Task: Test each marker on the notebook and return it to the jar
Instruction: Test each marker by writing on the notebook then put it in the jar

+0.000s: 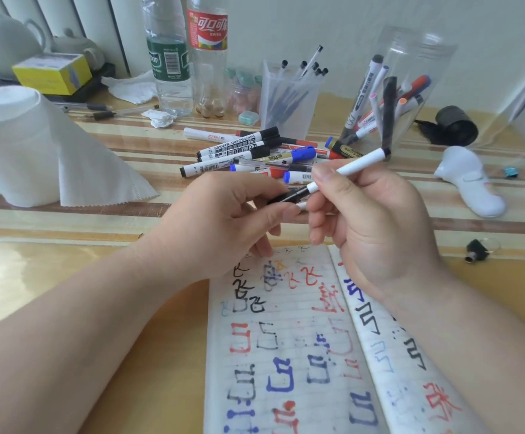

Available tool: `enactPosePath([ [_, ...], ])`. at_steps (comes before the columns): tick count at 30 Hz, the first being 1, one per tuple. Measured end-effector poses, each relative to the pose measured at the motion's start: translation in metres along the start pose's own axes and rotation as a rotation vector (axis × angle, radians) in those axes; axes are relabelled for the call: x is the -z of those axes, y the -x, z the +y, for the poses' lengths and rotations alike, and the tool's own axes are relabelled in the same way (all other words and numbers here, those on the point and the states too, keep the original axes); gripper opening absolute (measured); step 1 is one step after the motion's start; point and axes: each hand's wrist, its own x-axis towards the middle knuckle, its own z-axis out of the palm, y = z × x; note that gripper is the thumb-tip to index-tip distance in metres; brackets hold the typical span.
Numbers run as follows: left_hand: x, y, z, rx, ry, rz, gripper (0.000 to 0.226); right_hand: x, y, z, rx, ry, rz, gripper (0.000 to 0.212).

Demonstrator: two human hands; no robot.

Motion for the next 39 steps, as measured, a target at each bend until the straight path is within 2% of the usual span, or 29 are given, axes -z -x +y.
enactPosePath([
  [2,0.000,0.000,0.001,0.016,0.030,-0.025,0.008,0.003,0.000,-0.001,0.034,-0.027,0.019,0.013],
  [6,-0.002,0.000,-0.001,0.067,0.133,-0.038,0.036,0.008,0.002,-0.001,0.109,0.081,0.066,0.012],
  [12,0.002,0.001,0.005,0.132,0.276,-0.024,0.053,0.006,0.003,-0.005,0.080,0.201,0.041,0.012],
  [16,0.006,0.001,0.005,0.128,0.271,-0.013,0.038,0.007,0.001,-0.013,0.106,0.242,0.038,0.007],
  [19,0.006,0.001,0.002,0.127,0.235,-0.016,0.036,0.009,-0.006,-0.021,0.128,0.287,0.084,0.013],
  [22,0.004,0.000,-0.001,0.109,0.195,-0.014,0.028,0.013,-0.020,-0.039,0.175,0.353,0.155,0.004],
  [24,0.002,-0.001,-0.005,0.082,0.132,-0.012,0.020,0.015,-0.038,-0.054,0.249,0.417,0.231,0.003],
  [29,0.001,-0.001,-0.007,0.051,0.033,-0.029,0.030,0.029,-0.106,-0.097,0.438,0.597,0.522,0.011],
  [33,0.001,-0.002,-0.008,0.053,0.035,-0.046,0.030,0.049,-0.150,-0.114,0.369,0.649,0.663,0.015],
  [35,0.003,-0.001,-0.007,0.065,0.130,-0.028,0.032,0.054,-0.160,-0.110,0.294,0.619,0.662,0.015],
  [37,0.005,0.000,-0.005,0.065,0.196,0.011,0.035,0.055,-0.158,-0.101,0.256,0.605,0.647,0.030],
  [39,0.006,0.000,-0.004,0.076,0.245,0.045,0.031,0.053,-0.148,-0.087,0.250,0.657,0.613,0.035],
])
